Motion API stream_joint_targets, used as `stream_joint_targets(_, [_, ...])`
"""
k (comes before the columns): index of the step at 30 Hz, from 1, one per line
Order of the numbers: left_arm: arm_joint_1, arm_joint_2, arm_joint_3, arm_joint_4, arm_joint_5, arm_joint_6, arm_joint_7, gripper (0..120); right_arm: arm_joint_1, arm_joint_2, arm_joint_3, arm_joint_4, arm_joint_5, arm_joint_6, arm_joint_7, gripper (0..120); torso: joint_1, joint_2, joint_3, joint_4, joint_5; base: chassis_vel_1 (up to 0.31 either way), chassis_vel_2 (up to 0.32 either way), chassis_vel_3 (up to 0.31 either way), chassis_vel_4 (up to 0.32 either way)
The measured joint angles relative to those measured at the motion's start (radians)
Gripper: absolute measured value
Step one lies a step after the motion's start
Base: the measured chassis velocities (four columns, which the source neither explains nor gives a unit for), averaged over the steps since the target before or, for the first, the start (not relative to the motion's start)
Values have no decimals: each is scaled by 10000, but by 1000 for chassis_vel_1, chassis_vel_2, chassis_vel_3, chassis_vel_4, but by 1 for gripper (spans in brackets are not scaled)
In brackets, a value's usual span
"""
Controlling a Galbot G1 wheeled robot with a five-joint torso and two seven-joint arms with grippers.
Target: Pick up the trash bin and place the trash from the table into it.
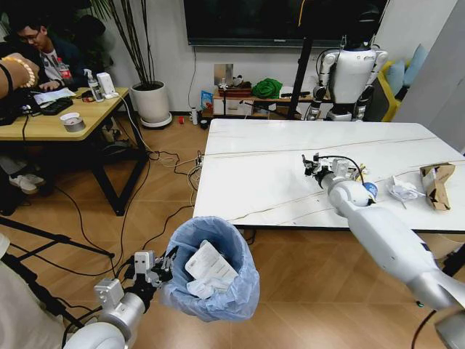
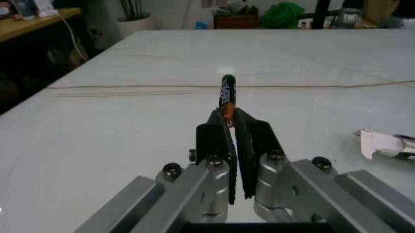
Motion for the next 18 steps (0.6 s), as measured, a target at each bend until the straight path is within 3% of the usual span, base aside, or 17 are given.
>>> stream_joint_targets(4, [429, -170, -219, -229, 128, -15, 37, 0, -533, -431, 51, 1314, 213, -42, -160, 0, 0, 0, 0, 1, 0, 0, 0, 0, 0])
stream_joint_targets(8, [771, -287, -460, -573, 225, -34, 41, 0, -1836, -994, 366, 3775, 272, 58, -247, 0, -2, 2, -1, 15, 3, 0, 0, 0, 0])
stream_joint_targets(9, [771, -287, -460, -573, 225, -34, 41, 0, -1836, -994, 366, 3775, 272, 58, -247, 0, -2, 2, -1, 15, 3, 0, 0, 0, 0])
stream_joint_targets(15, [673, -134, -389, -548, 161, -33, 10, 0, -4565, -2396, 1546, 6291, 208, 713, -650, 0, -3, 3, -1, -6, 1, 0, 0, 0, 0])
stream_joint_targets(18, [627, -122, -374, -525, 141, -37, 19, 0, -5176, -2658, 1869, 6861, 62, 942, -941, 0, -4, 3, -2, -1, -3, 0, 0, 0, 0])
